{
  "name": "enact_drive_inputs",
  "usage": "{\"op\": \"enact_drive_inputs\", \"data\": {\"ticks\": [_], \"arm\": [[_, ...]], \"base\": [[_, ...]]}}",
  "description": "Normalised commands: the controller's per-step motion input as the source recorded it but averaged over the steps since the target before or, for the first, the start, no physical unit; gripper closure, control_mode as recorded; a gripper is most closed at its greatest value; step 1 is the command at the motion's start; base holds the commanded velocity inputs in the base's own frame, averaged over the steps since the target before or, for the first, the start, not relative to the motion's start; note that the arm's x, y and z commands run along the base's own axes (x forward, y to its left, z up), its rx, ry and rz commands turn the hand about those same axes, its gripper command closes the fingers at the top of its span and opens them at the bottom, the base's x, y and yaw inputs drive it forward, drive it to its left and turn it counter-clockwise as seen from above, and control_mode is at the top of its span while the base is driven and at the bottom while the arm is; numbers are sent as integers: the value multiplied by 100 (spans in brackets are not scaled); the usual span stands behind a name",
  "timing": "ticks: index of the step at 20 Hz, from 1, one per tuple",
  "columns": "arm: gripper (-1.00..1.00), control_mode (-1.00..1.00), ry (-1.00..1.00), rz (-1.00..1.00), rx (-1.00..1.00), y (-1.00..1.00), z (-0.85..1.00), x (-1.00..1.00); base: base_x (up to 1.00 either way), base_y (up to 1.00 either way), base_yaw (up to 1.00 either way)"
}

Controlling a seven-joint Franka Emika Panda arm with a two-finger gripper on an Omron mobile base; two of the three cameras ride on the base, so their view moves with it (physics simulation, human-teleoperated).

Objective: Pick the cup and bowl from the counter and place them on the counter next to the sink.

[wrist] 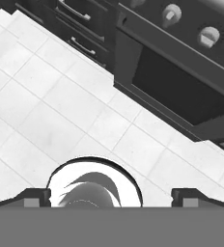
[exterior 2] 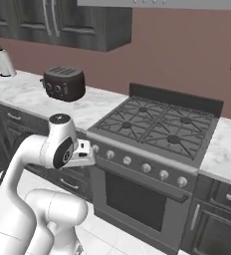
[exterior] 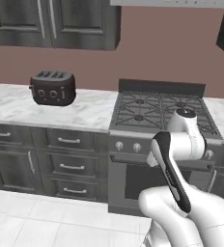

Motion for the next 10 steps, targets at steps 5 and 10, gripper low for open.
{"op": "enact_drive_inputs", "data": {"ticks": [5,10], "arm": [[-100,100,0,0,0,0,0,0],[-100,100,0,0,0,0,0,0]], "base": [[-34,-99,-23],[0,-100,-31]]}}
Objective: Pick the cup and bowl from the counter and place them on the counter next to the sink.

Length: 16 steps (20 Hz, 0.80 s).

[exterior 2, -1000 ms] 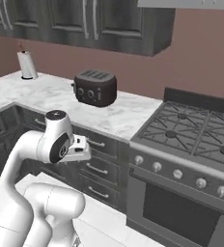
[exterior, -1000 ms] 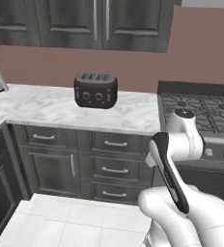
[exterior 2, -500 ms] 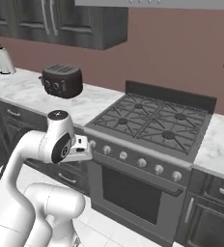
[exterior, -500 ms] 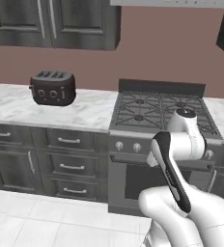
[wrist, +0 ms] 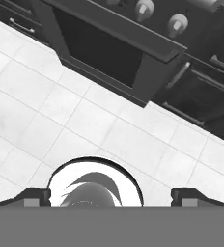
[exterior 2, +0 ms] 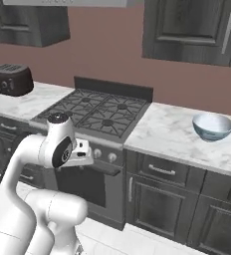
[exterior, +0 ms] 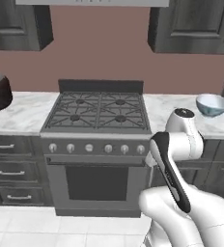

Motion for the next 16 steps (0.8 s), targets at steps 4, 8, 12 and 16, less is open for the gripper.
{"op": "enact_drive_inputs", "data": {"ticks": [4,8,12,16], "arm": [[-100,100,0,0,0,0,0,0],[-100,100,0,0,0,0,0,0],[-100,100,0,0,0,0,0,0],[-100,100,0,0,0,0,0,0]], "base": [[11,-83,-17],[74,-46,0],[76,-41,-5],[65,-57,-34]]}}
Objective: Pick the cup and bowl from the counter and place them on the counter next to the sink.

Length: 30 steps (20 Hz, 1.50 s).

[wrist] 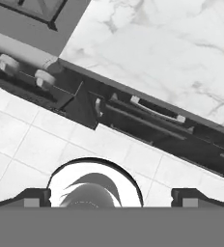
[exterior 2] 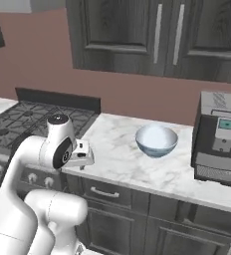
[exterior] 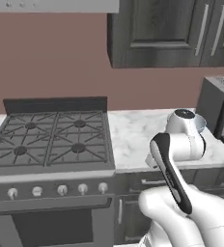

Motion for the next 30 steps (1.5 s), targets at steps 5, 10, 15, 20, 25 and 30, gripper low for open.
{"op": "enact_drive_inputs", "data": {"ticks": [5,10,15,20,25,30], "arm": [[-100,100,0,0,0,0,0,0],[-100,100,0,0,0,0,0,0],[-100,100,0,0,0,0,0,0],[-100,100,0,0,0,0,0,0],[-100,100,0,0,0,0,0,0],[-100,100,0,0,0,0,0,0]], "base": [[51,-27,-64],[50,26,-41],[77,23,-9],[32,0,5],[0,0,0],[0,0,0]]}}
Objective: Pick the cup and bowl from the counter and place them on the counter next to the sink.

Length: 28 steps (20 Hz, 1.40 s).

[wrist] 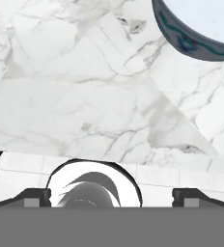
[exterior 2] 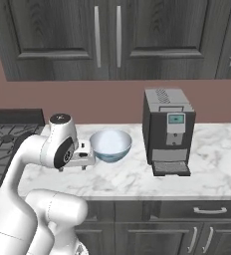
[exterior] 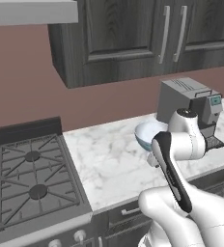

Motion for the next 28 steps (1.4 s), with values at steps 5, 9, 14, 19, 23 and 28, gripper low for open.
{"op": "enact_drive_inputs", "data": {"ticks": [5,9,14,19,23,28], "arm": [[-100,-100,0,0,0,0,0,0],[-100,-100,0,0,-1,14,0,0],[-100,-100,0,0,-3,29,0,11],[-100,-100,-9,0,-1,22,0,2],[-100,-100,-12,0,-2,4,0,27],[-100,-100,-10,0,-2,0,1,21]], "base": [[0,0,0],[0,0,0],[0,0,0],[0,0,0],[0,0,0],[0,0,0]]}}
